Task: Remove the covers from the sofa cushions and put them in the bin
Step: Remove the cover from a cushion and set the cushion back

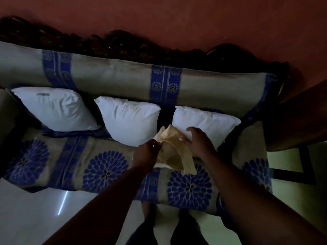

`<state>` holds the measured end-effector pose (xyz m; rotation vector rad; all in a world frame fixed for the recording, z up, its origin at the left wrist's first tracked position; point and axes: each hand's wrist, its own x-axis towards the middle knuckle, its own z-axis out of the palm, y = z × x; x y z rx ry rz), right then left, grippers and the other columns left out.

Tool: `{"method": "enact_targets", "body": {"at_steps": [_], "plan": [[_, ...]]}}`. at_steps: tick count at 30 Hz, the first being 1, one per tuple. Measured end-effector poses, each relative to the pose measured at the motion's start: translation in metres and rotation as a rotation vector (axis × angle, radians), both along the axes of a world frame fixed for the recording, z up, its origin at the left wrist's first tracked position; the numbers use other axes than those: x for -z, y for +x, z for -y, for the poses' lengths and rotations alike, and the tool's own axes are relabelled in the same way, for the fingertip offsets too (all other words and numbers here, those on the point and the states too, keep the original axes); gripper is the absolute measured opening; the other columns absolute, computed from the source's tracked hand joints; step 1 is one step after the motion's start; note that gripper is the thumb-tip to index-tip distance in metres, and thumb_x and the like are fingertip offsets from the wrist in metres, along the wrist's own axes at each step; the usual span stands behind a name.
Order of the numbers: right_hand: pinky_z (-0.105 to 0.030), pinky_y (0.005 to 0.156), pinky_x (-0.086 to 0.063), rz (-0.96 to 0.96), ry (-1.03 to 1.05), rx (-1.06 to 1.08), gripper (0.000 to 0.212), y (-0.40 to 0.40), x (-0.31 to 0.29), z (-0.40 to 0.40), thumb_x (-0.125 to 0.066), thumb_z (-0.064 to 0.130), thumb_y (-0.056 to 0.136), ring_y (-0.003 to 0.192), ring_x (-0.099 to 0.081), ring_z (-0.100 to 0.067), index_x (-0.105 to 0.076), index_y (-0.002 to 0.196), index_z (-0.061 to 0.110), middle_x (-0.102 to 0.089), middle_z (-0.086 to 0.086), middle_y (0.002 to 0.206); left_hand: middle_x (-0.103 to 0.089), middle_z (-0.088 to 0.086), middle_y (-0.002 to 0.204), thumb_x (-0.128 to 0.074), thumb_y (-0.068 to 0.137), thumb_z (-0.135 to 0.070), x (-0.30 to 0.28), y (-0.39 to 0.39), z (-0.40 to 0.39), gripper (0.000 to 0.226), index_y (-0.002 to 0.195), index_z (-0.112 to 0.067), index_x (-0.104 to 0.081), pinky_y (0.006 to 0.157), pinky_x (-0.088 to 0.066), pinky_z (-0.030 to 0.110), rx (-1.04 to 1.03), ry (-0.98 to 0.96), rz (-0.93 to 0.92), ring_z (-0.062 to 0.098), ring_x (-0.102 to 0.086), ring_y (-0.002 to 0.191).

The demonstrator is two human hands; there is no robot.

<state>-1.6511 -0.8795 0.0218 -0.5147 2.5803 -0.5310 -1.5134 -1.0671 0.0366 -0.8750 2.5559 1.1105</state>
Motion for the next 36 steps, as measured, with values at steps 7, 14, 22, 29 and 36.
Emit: {"method": "enact_targets", "body": {"at_steps": [7, 14, 22, 29, 36], "plan": [[-0.06, 0.12, -0.016, -0.029, 0.34, -0.117, 0.109, -0.118, 0.093, 0.011, -0.075, 0.051, 0.083, 0.155, -0.002, -0.03, -0.005, 0.16, 0.021, -0.004, -0.011, 0.168, -0.059, -0.002, 0.079, -0.053, 0.101, -0.045, 0.066, -0.058, 0.008, 0.029, 0.08, -0.024, -0.058, 0.066, -0.034, 0.028, -0.214, -0.021, 0.014, 0.017, -0.055, 0.074], [-0.075, 0.112, -0.009, 0.003, 0.585, -0.21, 0.148, -0.147, 0.139, 0.005, -0.087, 0.067, 0.056, 0.151, -0.012, -0.035, 0.009, 0.159, 0.018, -0.013, -0.013, 0.164, -0.058, -0.007, 0.071, -0.049, 0.101, -0.052, 0.098, -0.079, 0.011, 0.034, 0.079, -0.026, -0.056, 0.063, -0.035, 0.031, -0.34, -0.046, 0.068, 0.014, -0.054, 0.067], [-0.057, 0.103, -0.041, -0.062, 0.566, -0.195, 0.103, -0.126, 0.143, -0.027, -0.089, 0.053, 0.063, 0.131, -0.045, -0.035, -0.032, 0.143, 0.022, -0.045, -0.013, 0.143, -0.051, -0.003, 0.08, -0.04, 0.105, -0.046, 0.094, -0.079, -0.003, 0.036, 0.101, -0.013, -0.052, 0.068, -0.038, 0.034, -0.464, 0.007, 0.139, 0.016, -0.05, 0.072], [-0.04, 0.092, -0.053, 0.092, 0.208, 0.121, 0.054, -0.086, 0.095, -0.097, -0.069, 0.053, 0.086, 0.109, -0.066, -0.029, -0.062, 0.125, 0.017, -0.068, -0.01, 0.12, -0.063, 0.008, 0.095, -0.057, 0.098, -0.045, 0.045, -0.049, -0.004, 0.036, 0.107, -0.009, -0.057, 0.071, -0.04, 0.033, -0.466, 0.081, 0.039, 0.026, -0.058, 0.087], [-0.031, 0.094, -0.043, 0.197, -0.701, 0.702, 0.041, 0.008, -0.081, -0.158, -0.084, 0.021, 0.081, 0.109, -0.059, -0.013, -0.062, 0.115, 0.028, -0.065, 0.007, 0.115, -0.068, 0.011, 0.092, -0.063, 0.092, -0.052, -0.047, -0.013, 0.031, 0.039, 0.093, -0.014, -0.061, 0.067, -0.04, 0.032, -0.269, -0.156, -0.001, 0.032, -0.065, 0.089]]}}
